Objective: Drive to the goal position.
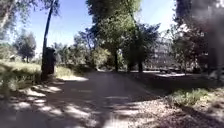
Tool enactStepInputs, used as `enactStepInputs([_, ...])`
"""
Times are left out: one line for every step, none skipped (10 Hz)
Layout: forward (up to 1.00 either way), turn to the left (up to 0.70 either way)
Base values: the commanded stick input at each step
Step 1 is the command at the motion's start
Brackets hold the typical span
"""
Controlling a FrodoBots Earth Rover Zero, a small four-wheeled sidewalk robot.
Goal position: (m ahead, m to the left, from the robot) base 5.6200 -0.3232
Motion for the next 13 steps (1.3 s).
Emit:
enactStepInputs([0.85,0.0])
enactStepInputs([0.85,0.0])
enactStepInputs([0.85,0.0])
enactStepInputs([0.85,0.0])
enactStepInputs([0.85,0.0])
enactStepInputs([0.85,0.0])
enactStepInputs([0.85,0.0])
enactStepInputs([0.85,0.0])
enactStepInputs([0.85,0.0])
enactStepInputs([0.85,0.0])
enactStepInputs([0.85,0.0])
enactStepInputs([0.85,0.0])
enactStepInputs([0.85,0.0])
